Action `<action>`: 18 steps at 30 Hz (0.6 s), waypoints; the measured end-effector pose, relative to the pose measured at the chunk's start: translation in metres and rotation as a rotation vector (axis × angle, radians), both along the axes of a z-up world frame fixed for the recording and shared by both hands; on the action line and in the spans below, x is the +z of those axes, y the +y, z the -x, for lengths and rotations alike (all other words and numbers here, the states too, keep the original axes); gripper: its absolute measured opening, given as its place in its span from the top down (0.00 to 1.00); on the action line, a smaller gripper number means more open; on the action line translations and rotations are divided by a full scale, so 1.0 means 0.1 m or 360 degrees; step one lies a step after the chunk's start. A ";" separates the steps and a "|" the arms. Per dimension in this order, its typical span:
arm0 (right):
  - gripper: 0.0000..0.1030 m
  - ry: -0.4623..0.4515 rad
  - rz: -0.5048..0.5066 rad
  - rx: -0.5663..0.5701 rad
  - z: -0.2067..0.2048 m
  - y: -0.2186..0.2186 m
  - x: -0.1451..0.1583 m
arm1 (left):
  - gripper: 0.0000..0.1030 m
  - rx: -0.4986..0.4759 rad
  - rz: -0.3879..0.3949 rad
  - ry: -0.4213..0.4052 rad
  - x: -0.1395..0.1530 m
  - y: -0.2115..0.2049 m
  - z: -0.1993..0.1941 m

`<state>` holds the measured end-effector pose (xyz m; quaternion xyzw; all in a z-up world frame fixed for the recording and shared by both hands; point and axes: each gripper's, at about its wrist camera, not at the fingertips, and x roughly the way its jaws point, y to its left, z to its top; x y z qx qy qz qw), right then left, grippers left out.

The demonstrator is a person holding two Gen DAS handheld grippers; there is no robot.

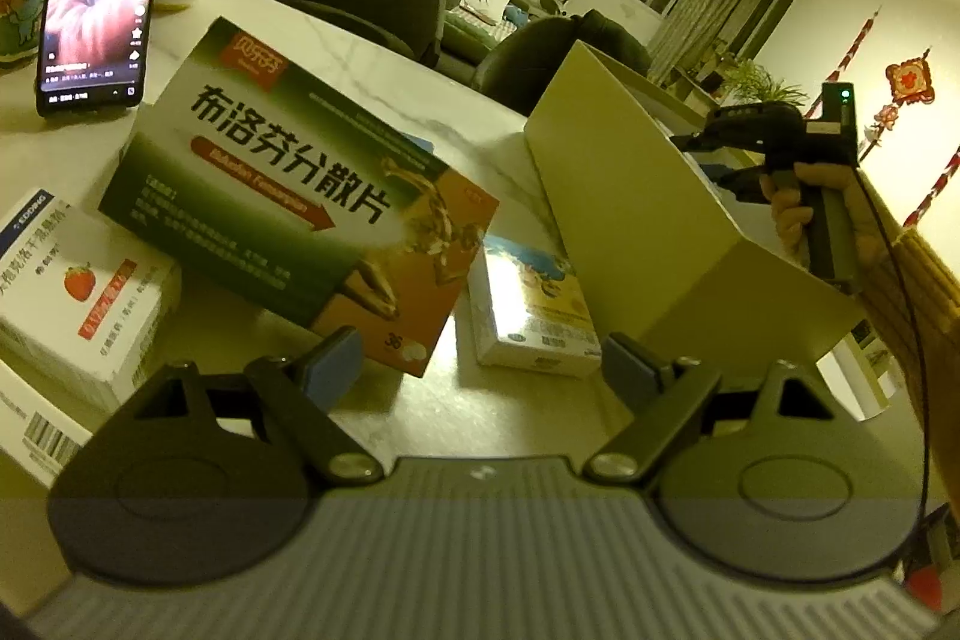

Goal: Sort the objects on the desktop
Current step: 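Lower the white box beside the light blue box and open the right gripper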

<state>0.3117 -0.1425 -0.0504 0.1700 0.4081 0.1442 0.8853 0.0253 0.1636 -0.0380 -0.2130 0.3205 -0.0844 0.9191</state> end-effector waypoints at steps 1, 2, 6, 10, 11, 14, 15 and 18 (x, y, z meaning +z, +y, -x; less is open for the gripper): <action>0.62 -0.0001 -0.0026 0.0002 0.01 -0.02 0.01 | 0.15 -0.0003 -0.0001 -0.0002 0.00 -0.01 0.00; 0.58 0.0000 -0.0085 0.0010 0.02 -0.05 0.02 | 0.15 -0.0007 -0.0003 -0.0004 0.01 -0.01 0.00; 0.51 -0.0016 -0.0169 0.0042 0.07 -0.06 0.08 | 0.15 -0.0010 -0.0009 -0.0015 0.03 -0.03 0.02; 0.51 -0.0027 -0.0153 0.0033 0.10 -0.05 0.12 | 0.15 -0.0005 -0.0021 -0.0025 0.05 -0.03 0.06; 0.51 -0.0035 -0.0165 0.0016 0.11 -0.07 0.13 | 0.15 -0.0001 -0.0030 -0.0027 0.06 -0.03 0.07; 0.51 -0.0053 -0.0212 -0.0004 0.15 -0.12 0.17 | 0.13 0.0016 -0.0063 -0.0035 0.08 -0.01 0.10; 0.51 -0.0056 -0.0223 -0.0007 0.17 -0.14 0.18 | 0.12 0.0026 -0.0076 -0.0040 0.09 0.00 0.11; 0.48 -0.0061 -0.0239 -0.0001 0.26 -0.17 0.22 | 0.12 0.0034 -0.0082 -0.0053 0.10 0.01 0.13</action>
